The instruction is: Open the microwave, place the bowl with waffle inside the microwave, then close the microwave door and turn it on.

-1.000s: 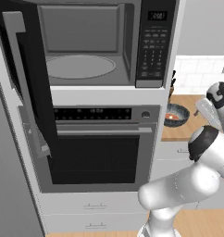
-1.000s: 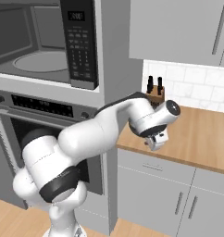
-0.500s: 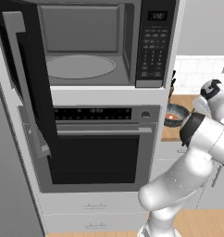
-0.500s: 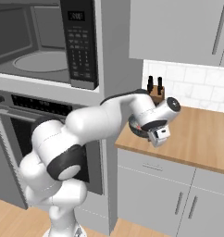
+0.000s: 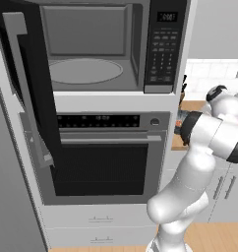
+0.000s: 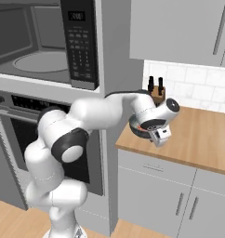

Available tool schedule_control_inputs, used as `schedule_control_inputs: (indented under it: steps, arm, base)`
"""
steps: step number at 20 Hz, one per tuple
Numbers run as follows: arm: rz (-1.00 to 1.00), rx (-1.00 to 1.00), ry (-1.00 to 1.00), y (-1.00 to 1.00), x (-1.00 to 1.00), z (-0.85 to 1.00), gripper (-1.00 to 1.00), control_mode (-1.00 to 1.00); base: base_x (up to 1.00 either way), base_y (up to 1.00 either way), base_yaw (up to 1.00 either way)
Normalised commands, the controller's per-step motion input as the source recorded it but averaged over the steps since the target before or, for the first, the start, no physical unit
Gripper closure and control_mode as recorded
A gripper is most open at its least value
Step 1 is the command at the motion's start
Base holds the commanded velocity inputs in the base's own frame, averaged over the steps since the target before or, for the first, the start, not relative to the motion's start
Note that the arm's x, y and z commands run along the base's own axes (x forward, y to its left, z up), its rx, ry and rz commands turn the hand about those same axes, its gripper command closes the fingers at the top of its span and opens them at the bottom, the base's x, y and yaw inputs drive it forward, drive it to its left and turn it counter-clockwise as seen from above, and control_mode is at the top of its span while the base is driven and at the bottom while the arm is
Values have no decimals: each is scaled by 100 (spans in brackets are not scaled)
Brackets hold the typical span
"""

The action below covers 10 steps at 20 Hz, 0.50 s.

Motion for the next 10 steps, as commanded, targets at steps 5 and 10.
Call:
schedule_control_inputs:
  steps: [5,10]
  arm:
    - [0,0,0,-12,34,-32,-100,-100]
    - [0,0,0,-13,45,-31,-100,-100]
  base:
    - [0,0,0]
    - [0,0,0]
